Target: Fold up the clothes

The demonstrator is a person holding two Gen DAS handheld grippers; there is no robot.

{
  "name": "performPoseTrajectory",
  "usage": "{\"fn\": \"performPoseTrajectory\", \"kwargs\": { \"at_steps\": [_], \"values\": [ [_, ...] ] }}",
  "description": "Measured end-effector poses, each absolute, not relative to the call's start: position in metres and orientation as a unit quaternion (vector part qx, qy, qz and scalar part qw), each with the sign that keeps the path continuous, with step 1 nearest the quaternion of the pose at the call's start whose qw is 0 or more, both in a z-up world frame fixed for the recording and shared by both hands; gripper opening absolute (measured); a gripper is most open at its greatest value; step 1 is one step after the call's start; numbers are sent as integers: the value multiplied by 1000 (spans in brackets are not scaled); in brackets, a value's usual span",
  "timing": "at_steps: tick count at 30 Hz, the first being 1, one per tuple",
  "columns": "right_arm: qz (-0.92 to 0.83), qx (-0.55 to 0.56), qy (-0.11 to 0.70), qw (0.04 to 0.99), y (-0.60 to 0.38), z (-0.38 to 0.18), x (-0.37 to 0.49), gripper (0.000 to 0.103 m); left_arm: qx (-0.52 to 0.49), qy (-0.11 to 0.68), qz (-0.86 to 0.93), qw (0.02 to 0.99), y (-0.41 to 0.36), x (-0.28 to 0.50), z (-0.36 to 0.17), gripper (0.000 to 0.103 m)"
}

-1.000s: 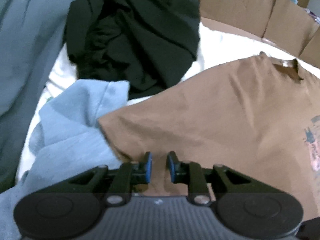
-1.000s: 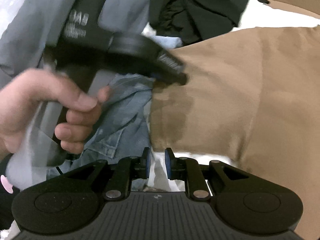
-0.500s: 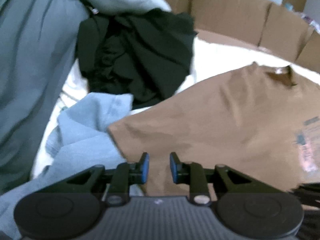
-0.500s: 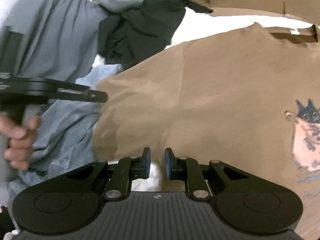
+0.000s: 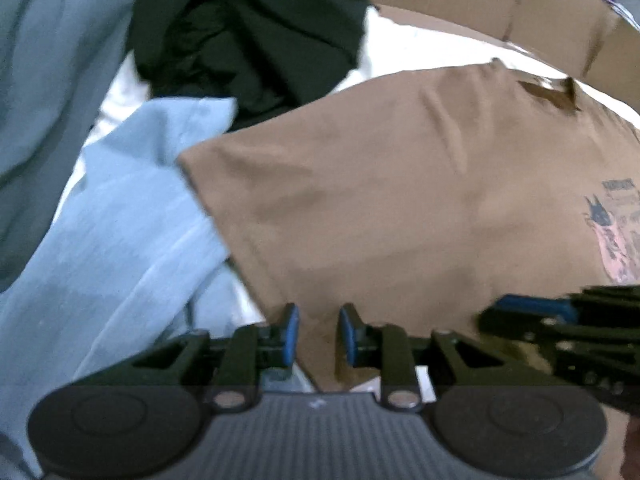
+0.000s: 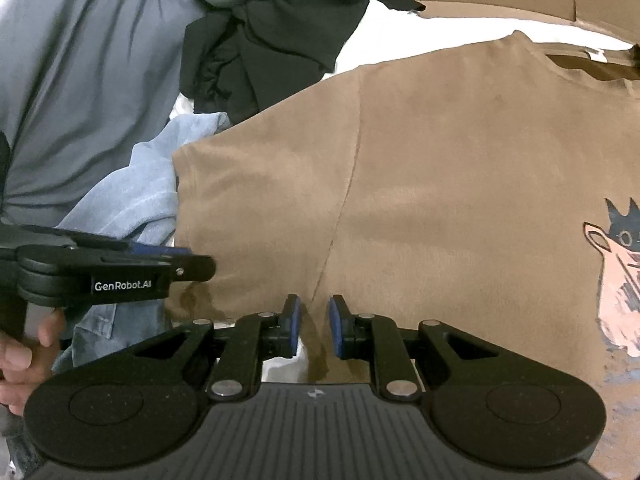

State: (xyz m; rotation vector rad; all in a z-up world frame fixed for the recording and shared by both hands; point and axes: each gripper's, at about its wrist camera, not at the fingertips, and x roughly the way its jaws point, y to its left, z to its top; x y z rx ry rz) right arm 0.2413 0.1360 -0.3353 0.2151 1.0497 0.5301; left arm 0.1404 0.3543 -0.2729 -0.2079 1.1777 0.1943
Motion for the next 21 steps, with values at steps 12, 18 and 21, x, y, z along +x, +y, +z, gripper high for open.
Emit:
{"fn": "performPoseTrajectory", "kwargs": {
  "at_steps": [12,18,21],
  "values": [
    [222,107,497,832,95,-304,243,41,-100,523,91,842,342,151,-237,41],
    [197,114,480,847,55,-281,245,49,-102,508,67,853,328,164,-217,67],
    [182,124,466,857,30,-271,246,52,-92,508,55,854,318,173,-210,67]
  ]
}}
